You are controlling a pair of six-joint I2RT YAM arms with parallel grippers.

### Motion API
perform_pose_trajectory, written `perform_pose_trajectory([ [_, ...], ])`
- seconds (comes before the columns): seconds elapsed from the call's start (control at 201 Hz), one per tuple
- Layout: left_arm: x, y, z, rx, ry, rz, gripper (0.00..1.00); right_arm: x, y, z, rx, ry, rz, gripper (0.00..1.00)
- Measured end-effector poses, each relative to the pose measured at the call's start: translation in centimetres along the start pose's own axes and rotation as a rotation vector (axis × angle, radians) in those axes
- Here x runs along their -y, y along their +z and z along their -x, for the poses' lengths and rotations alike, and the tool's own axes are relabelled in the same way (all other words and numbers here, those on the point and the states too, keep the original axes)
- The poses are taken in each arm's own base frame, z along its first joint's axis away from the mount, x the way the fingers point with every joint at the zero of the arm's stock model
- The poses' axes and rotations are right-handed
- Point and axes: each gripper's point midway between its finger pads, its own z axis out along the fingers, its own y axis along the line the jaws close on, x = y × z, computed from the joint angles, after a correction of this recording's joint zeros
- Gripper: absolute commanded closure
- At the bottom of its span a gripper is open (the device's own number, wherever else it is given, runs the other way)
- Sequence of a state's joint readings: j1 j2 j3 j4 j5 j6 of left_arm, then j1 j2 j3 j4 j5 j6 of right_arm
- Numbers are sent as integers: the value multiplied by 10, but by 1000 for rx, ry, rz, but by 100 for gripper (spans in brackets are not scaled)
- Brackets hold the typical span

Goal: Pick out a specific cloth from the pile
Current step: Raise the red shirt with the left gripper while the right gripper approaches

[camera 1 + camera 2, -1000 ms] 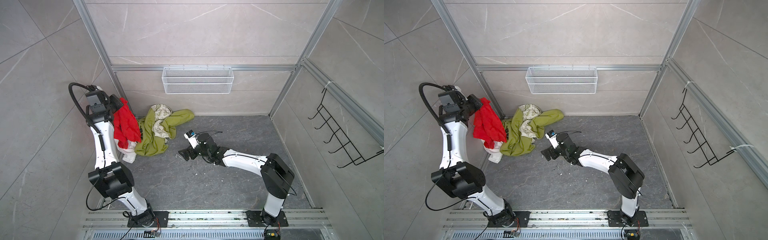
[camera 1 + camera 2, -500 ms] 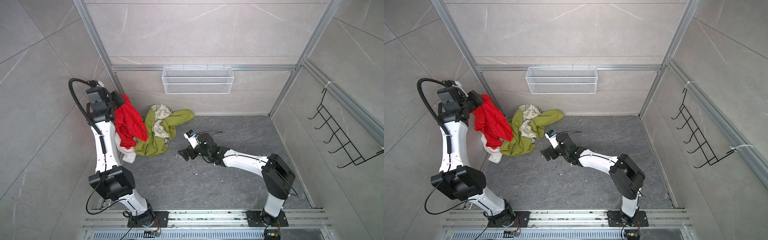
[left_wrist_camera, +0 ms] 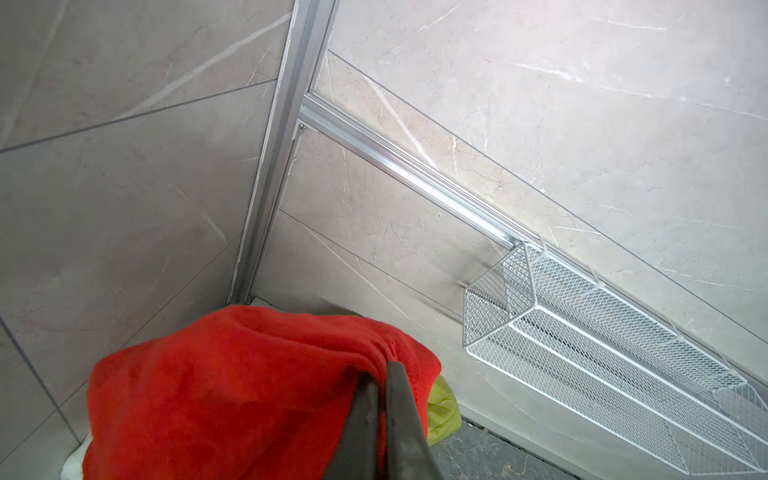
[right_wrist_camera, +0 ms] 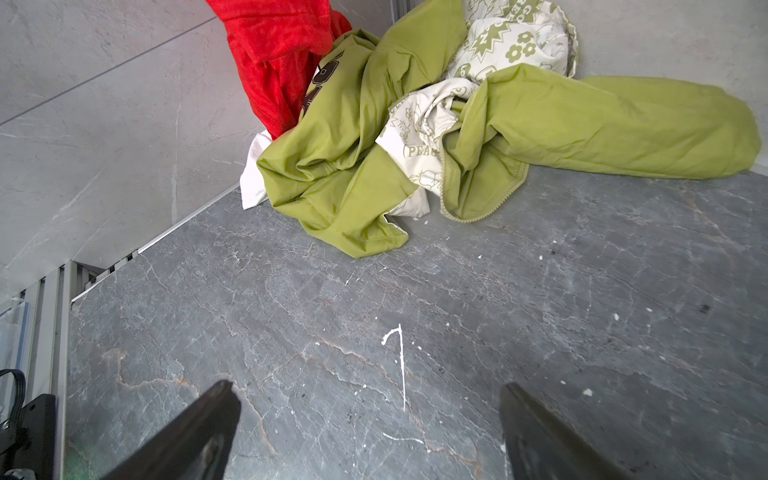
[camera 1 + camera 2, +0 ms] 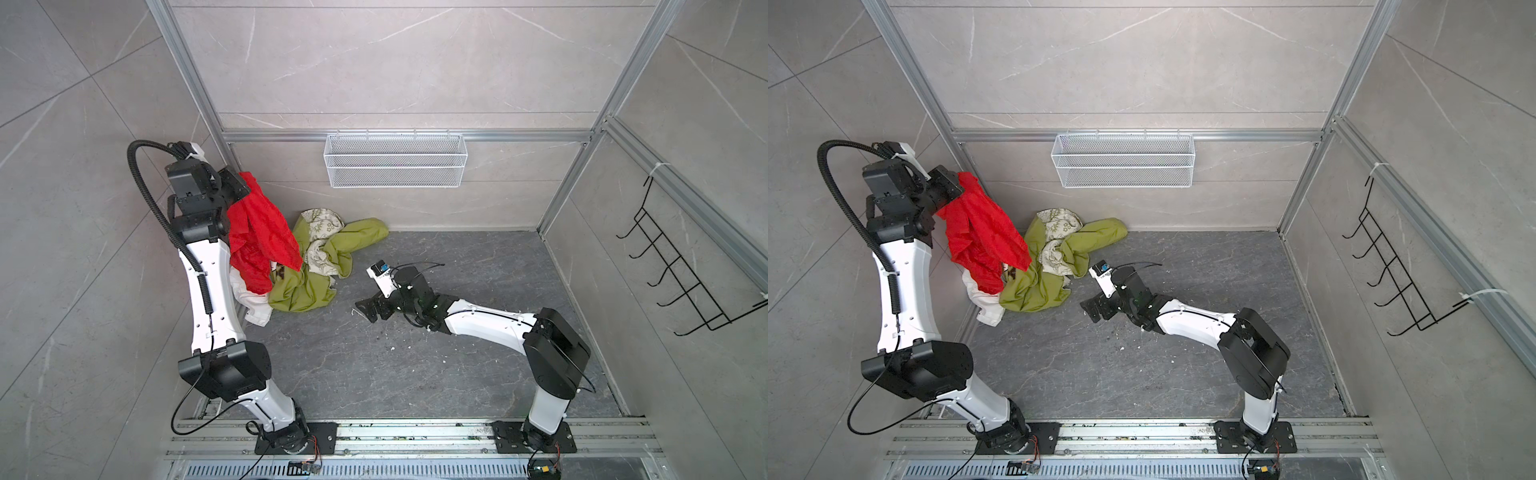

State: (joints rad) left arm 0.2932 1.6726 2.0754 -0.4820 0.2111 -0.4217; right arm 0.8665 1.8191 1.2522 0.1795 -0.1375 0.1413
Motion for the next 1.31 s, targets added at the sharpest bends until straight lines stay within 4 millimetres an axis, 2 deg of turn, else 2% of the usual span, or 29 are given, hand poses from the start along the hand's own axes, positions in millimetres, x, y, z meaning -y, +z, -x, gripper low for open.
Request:
perform_pose_trajectory([
  [0.219,15,-5,5,10,12,-28,100,-2,-6,9,20,-6,0,1],
  [0.513,54,-31,43,110,42,-112,100,-2,-7,10,24,-7,0,1],
  [0.623,73,-40,50,128,52,-160,100,-2,-7,11,26,-7,0,1],
  [0.792,102,-47,42,115,60,-225,100,-2,-10,15,34,-9,-2,1],
  [0.961,127,-50,30,92,65,-281,100,-4,-22,29,68,-16,-9,1],
  [1.136,157,-56,11,51,73,-347,100,-6,-40,43,108,-24,-19,1],
  [1.305,179,-62,-12,3,79,-400,100,-4,-55,45,126,-36,-44,1],
])
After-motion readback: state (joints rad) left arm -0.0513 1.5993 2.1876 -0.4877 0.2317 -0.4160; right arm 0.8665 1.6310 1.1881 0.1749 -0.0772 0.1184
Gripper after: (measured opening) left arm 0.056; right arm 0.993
